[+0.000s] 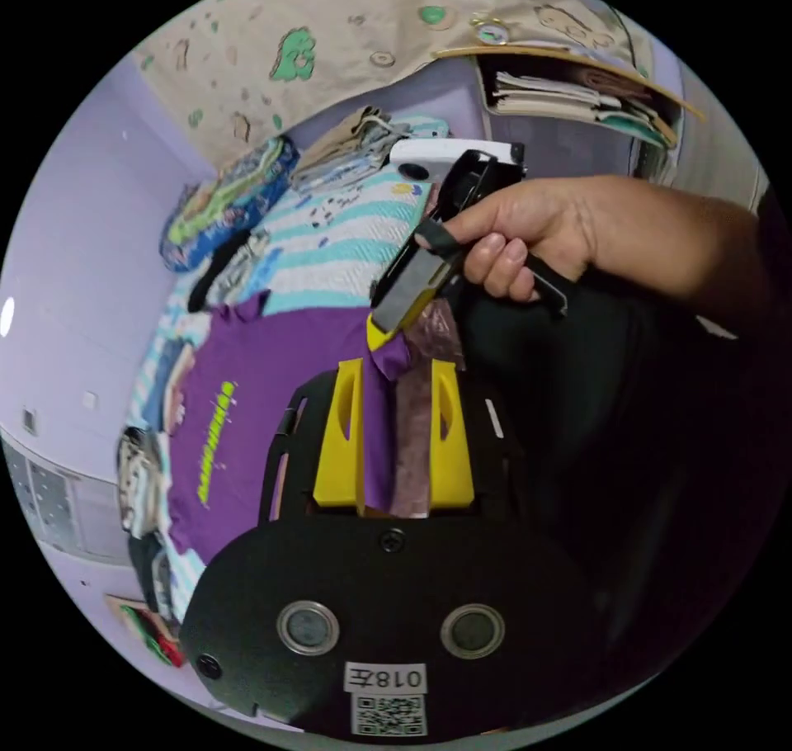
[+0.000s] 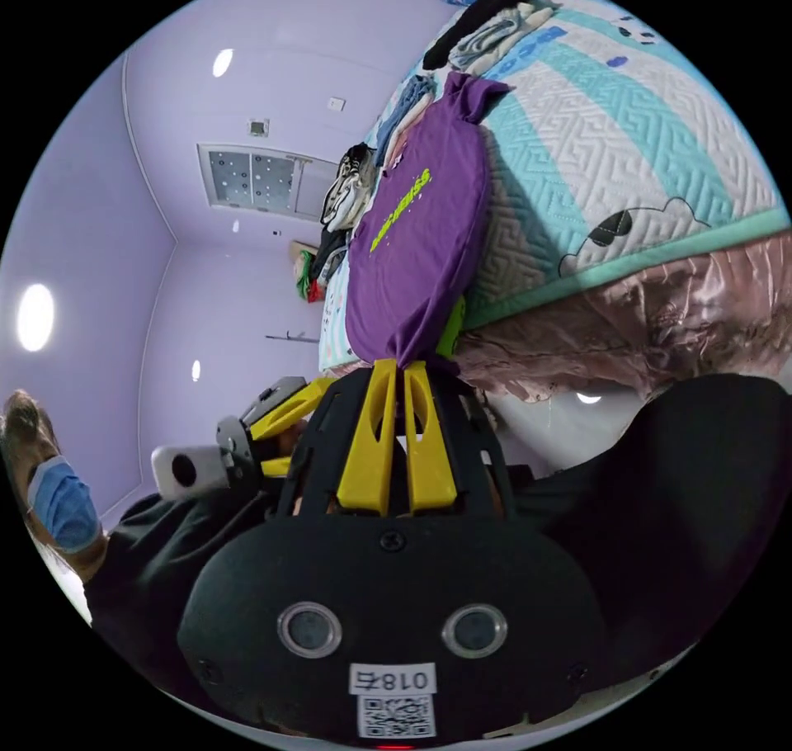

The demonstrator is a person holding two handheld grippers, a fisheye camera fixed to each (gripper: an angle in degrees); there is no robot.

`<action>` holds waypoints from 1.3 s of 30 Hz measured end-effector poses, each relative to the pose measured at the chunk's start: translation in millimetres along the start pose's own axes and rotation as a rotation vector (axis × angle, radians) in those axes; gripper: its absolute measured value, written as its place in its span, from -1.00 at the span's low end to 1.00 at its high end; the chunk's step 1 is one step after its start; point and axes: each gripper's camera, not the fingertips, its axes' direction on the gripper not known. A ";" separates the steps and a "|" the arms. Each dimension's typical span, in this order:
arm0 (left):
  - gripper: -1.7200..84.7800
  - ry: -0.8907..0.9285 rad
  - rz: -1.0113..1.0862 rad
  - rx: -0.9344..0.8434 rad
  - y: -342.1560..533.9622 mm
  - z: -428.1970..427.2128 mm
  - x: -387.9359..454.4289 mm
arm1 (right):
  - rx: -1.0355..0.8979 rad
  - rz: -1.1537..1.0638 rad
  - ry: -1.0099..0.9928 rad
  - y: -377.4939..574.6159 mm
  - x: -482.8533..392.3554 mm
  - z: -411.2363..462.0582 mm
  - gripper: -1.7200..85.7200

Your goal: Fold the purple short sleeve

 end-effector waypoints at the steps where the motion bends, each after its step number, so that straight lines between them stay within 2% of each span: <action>1: -0.69 -0.029 0.016 0.011 -5.5 -4.3 7.3 | 0.009 0.016 -0.028 1.1 3.5 0.0 -0.95; 6: -0.74 -0.210 0.079 -0.005 -32.8 -17.3 50.1 | 0.046 0.086 -0.146 3.0 12.9 3.5 -0.96; 14: -0.88 -0.416 0.078 -0.039 -51.2 -27.7 66.4 | 0.091 0.165 -0.234 7.1 11.6 8.2 -0.95; 20: -0.96 -0.363 0.042 -0.011 -47.5 -33.2 48.5 | 0.099 0.106 -0.152 6.1 -11.5 10.0 -0.94; 25: -0.97 -0.163 -0.091 0.013 -36.1 -33.3 -0.7 | 0.043 -0.084 0.002 -4.8 -51.3 -3.4 -0.92; 28: -0.98 0.109 -0.285 0.071 -16.4 -25.4 -57.2 | 0.162 -0.093 0.117 -11.2 -62.8 -37.1 -0.92; 30: -0.98 0.447 -0.502 0.196 10.1 -8.1 -110.2 | 0.225 -0.091 0.157 -23.9 -67.5 -54.0 -0.91; 31: -0.98 0.532 -0.562 0.233 18.3 -1.2 -122.8 | 0.238 -0.100 0.173 -37.8 -71.2 -58.6 -0.89; 33: -0.98 0.816 -0.767 0.376 52.8 31.9 -163.3 | 0.228 -0.108 0.197 -65.4 -75.9 -57.0 -0.85; 36: -0.98 0.979 -0.899 0.493 89.5 64.8 -191.4 | 0.221 -0.098 0.161 -119.8 -77.2 -43.8 -0.81; 39: -0.98 0.971 -0.926 0.509 113.2 81.5 -207.3 | 0.212 -0.010 0.097 -177.2 -65.8 -21.3 -0.77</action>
